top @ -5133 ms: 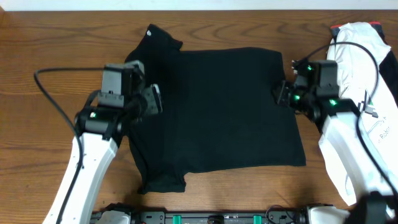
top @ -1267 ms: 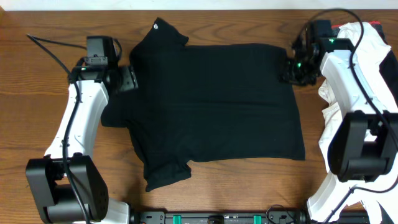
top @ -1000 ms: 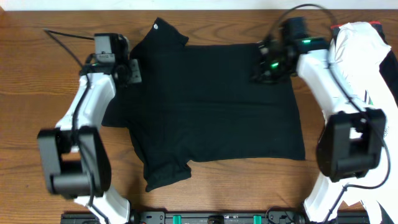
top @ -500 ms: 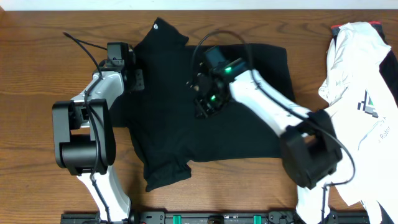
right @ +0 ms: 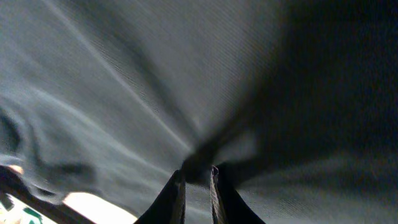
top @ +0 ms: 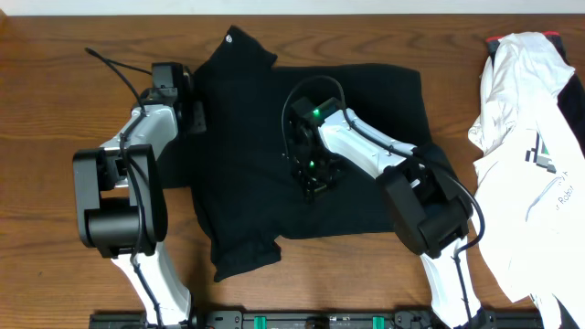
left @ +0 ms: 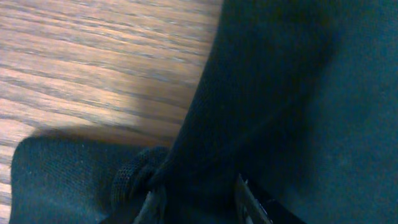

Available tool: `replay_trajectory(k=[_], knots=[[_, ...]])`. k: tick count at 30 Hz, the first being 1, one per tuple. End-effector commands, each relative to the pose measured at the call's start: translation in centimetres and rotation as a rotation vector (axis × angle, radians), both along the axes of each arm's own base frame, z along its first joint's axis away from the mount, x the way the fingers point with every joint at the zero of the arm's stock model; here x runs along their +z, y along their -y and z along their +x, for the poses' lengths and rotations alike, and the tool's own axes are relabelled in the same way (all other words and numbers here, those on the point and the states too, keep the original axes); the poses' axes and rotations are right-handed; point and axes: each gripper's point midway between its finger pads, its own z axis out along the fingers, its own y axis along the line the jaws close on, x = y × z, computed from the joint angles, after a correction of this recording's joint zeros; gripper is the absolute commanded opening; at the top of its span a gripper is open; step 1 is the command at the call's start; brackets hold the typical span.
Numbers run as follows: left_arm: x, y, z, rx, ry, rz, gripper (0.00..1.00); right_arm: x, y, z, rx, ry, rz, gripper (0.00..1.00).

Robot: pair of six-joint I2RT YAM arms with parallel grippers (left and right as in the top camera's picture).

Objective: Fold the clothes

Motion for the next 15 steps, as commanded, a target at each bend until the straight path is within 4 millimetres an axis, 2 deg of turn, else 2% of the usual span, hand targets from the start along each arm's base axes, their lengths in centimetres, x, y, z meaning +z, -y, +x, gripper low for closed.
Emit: replay_trajectory(k=[1,5,8,11,13,14,15], knots=[[-0.8,-2.4,-0.5,0.042,-0.022,0.038,0.4,-2.3,2.6,-0.4,0.066,0.005,-0.146,0.16],[0.8,-2.7,0.1,0.046,0.008,0.041,0.6,-1.7,2.1,0.2,0.081,0.041,-0.114,0.18],[4.1,-2.7,0.5,0.048,0.064,0.045,0.78,-0.3,1.2,1.3,0.083,0.098,-0.05,0.21],[8.1,-2.6,0.2,0.053,0.123,0.048,0.85,2.4,0.6,2.7,0.088,0.18,0.02,0.24],[11.0,-2.5,-0.8,0.077,0.148,0.037,0.86,4.9,0.4,3.9,0.083,0.258,0.068,0.28],[11.9,-2.4,-1.5,0.09,0.152,0.029,0.87,6.0,0.4,4.4,0.076,0.293,0.089,0.31],[13.1,-2.3,-2.4,0.114,0.15,0.014,0.87,7.6,0.6,5.4,0.057,0.346,0.117,0.4]])
